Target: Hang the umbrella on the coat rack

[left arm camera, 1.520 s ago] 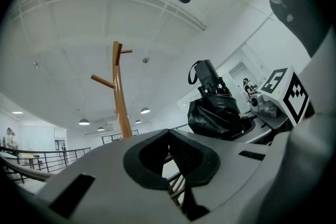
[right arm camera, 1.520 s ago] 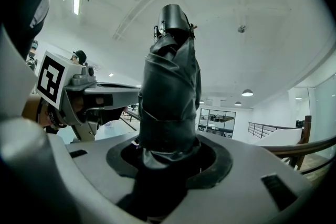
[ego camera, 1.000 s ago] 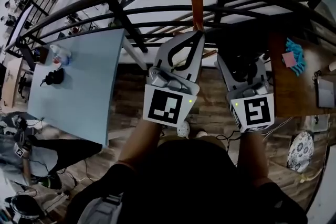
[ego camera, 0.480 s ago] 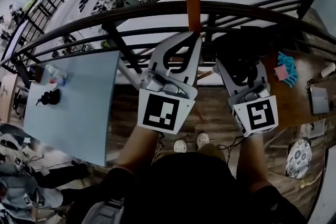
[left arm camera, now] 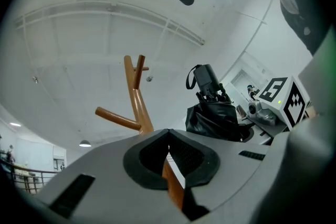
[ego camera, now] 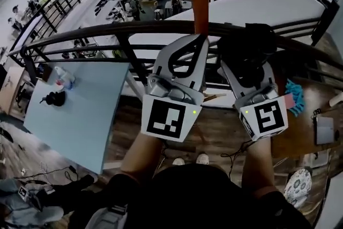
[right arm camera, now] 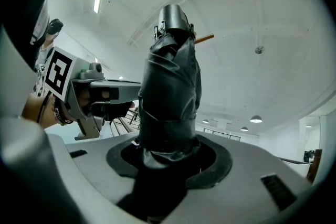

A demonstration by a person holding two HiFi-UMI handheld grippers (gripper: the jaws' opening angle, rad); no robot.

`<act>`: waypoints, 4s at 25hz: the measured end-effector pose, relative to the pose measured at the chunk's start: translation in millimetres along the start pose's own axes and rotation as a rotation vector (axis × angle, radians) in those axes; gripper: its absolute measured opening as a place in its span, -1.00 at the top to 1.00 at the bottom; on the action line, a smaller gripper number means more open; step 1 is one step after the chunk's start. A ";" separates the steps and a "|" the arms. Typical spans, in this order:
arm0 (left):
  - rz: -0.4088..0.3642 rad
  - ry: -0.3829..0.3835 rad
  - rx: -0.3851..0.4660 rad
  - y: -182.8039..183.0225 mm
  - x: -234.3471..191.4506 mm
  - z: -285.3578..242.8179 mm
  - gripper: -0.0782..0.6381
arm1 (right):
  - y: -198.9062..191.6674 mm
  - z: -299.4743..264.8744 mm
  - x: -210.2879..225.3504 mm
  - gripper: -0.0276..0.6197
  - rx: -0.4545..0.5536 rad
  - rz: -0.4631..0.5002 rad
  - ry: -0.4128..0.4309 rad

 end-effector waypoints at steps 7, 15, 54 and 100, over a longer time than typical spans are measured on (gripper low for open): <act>-0.039 0.058 0.016 21.6 -28.4 -5.4 0.75 | 22.7 -27.9 4.0 0.27 0.055 0.033 0.048; -0.076 0.107 0.027 48.5 -49.4 -15.2 0.75 | 55.2 -49.9 20.2 0.27 0.102 0.094 0.030; -0.113 0.158 0.104 79.3 -107.9 -34.0 0.75 | 135.4 -105.4 48.9 0.27 0.170 0.208 0.053; -0.112 0.144 0.018 68.1 -95.3 -24.9 0.75 | 69.3 -79.7 27.6 0.27 -0.064 0.204 0.194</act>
Point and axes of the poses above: the fingertips, and each gripper's own axes: z backward along the fingers, x to its right, y out of its top, the point moved 2 cm from there along z, backward along the fingers, and after that the axes turned 10 degrees about -y, right-handed, at the moved point
